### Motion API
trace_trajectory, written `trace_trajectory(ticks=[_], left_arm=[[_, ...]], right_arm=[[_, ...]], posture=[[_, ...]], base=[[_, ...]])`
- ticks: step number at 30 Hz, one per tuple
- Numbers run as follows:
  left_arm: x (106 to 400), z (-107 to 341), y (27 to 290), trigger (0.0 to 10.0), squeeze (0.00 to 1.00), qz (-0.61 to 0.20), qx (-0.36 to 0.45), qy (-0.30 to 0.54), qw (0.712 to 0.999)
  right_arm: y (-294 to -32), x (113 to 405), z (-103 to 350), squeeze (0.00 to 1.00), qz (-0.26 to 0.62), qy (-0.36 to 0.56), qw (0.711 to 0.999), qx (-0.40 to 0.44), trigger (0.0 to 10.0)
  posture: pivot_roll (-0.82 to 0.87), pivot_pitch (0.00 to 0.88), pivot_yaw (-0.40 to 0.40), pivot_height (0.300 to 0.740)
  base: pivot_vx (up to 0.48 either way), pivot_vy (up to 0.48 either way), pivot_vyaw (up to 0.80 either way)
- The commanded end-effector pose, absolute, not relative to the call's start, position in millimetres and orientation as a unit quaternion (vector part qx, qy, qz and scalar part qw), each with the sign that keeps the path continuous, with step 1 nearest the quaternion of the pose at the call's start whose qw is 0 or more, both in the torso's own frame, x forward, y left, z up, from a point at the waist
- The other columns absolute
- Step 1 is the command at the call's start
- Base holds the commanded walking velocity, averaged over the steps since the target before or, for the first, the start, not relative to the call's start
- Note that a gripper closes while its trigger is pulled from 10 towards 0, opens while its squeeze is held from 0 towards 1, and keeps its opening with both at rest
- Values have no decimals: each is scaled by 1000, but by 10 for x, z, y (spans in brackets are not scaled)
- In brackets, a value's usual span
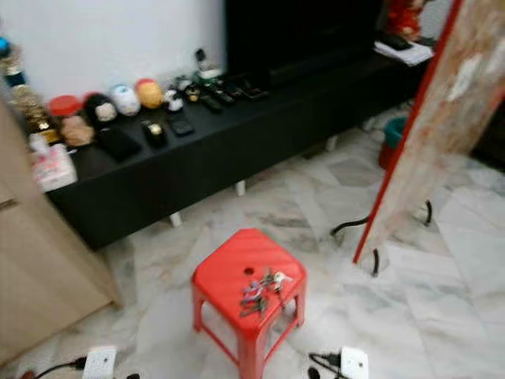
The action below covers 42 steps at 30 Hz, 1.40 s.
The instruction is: Hang keys on a hook
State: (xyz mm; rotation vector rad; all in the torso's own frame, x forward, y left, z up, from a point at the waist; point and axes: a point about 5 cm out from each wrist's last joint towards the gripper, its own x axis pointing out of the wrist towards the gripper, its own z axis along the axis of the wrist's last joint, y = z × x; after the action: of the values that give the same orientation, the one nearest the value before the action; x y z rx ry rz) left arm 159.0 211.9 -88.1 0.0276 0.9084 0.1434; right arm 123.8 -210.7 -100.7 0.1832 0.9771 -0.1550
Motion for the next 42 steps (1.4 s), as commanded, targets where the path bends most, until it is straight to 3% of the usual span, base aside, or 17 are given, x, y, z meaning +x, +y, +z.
trace_trajectory(ticks=[1, 8, 16, 19, 21, 22, 24, 26, 34, 42], left_arm=[[1511, -893, 2233, 10000, 0, 81, 22, 450, 889], [1516, -887, 2231, 10000, 0, 84, 17, 443, 892], [1576, -809, 2246, 10000, 0, 121, 2, 375, 919], [1600, -766, 2241, 10000, 0, 137, -27, 337, 931], [1608, -751, 2235, 10000, 0, 137, -36, 323, 936], [1612, -746, 2232, 10000, 0, 135, -39, 319, 937], [2100, -366, 2448, 10000, 0, 114, -17, 212, 971], [2317, -108, 2492, 10000, 0, 83, 8, 139, 987], [2207, 162, 2400, 10000, 0, 61, 20, 37, 997], [2244, 288, 2312, 10000, 0, 42, 16, 20, 999]], right_arm=[[-2061, 1356, -971, 0, -73, 447, 886, 95, 10000], [-2074, 1401, -930, 0, -82, 411, 902, 102, 10000], [-2078, 1449, -883, 0, -78, 375, 917, 112, 10000], [-1972, 2300, -439, 0, -59, 253, 961, 99, 10000], [-2002, 2364, -372, 0, -67, 230, 966, 93, 10000], [-2019, 2368, -361, 0, -71, 226, 967, 92, 10000], [-2067, 2365, -338, 0, -78, 211, 969, 98, 10000], [-2088, 2381, -294, 0, -73, 190, 975, 86, 10000], [-2082, 2334, -164, 0, -67, 119, 987, 80, 10000], [-2062, 2297, -205, 0, -57, 133, 987, 70, 10000]], posture=[[42, 0, -32, 740], [38, 0, -30, 740], [12, 0, -29, 740], [12, 0, -30, 740], [12, 0, -29, 740], [12, 0, -29, 740], [13, 0, -29, 740], [12, 0, -22, 740], [20, 0, -31, 740], [23, 0, -32, 740]], base=[[0, 0, 0], [0, 0, 0], [0, 0, 0], [0, 0, 0], [0, 0, 0], [0, 0, 0], [0, 0, 0], [0, 0, 0], [0, 0, 0], [0, 0, 0]])
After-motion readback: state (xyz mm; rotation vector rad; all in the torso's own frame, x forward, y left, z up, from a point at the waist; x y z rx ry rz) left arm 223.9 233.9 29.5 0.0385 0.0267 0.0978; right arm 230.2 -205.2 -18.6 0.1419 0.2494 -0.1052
